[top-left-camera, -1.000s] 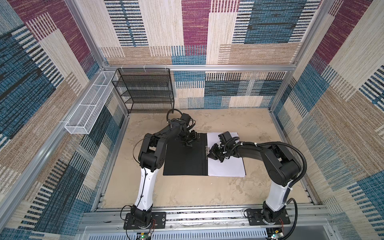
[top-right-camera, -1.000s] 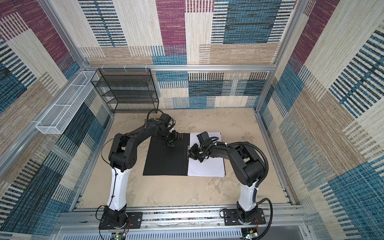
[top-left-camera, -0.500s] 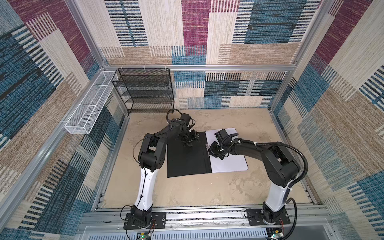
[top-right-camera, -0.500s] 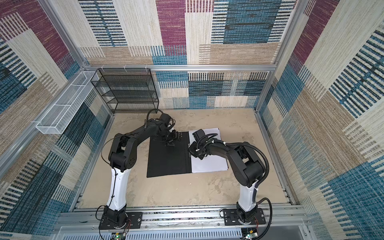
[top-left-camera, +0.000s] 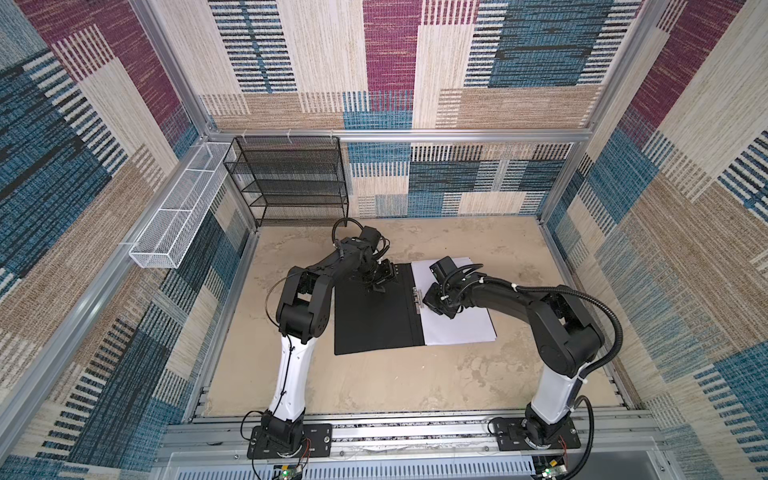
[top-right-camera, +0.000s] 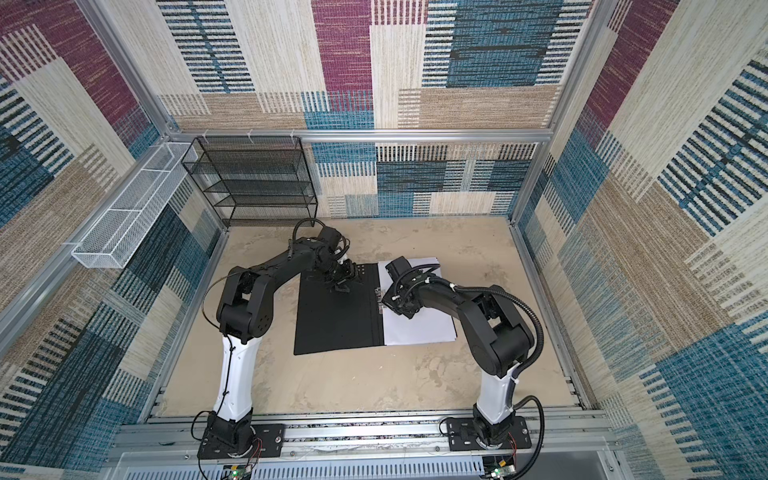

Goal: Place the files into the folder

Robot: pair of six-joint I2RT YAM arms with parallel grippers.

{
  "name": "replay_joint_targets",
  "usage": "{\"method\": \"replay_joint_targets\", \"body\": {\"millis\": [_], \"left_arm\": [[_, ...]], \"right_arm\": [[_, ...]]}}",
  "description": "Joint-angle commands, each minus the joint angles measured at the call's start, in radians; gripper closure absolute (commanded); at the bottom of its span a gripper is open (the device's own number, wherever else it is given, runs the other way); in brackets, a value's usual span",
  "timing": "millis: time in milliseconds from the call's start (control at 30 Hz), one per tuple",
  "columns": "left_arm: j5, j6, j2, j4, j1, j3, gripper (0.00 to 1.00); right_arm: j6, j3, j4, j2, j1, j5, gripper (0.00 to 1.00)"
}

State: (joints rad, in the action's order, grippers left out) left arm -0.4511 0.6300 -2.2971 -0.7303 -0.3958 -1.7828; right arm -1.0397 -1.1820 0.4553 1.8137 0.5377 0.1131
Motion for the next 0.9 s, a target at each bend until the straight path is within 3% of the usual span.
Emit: {"method": "replay_joint_targets", "body": {"millis": [0,67,167,267,467,867], "left_arm": [[0.196,0.008,-0.073,-0.148,-0.005,0.037,0.35],[0.198,0.008,-0.072,-0.149,-0.005,0.039,0.35],[0.203,0.006,-0.068,-0.150,-0.005,0.039,0.35],[0.203,0.005,-0.067,-0.149,-0.004,0.039,0.35],[0.201,0.008,-0.066,-0.149,-0.005,0.038,0.35],[0.198,0.009,-0.063,-0.148,-0.005,0.036,0.35]], "right_arm": [[0.031,-0.067,0.013,-0.009,0.002,0.081,0.97],[0.020,-0.092,0.031,-0.016,0.001,0.110,0.93],[0.005,-0.113,0.055,-0.028,-0.009,0.133,0.70],[-0.016,-0.125,0.055,-0.007,-0.034,0.230,0.65],[-0.070,-0.134,0.022,0.022,-0.062,0.312,0.60],[-0.122,-0.173,-0.016,0.105,-0.094,0.419,0.64]]}}
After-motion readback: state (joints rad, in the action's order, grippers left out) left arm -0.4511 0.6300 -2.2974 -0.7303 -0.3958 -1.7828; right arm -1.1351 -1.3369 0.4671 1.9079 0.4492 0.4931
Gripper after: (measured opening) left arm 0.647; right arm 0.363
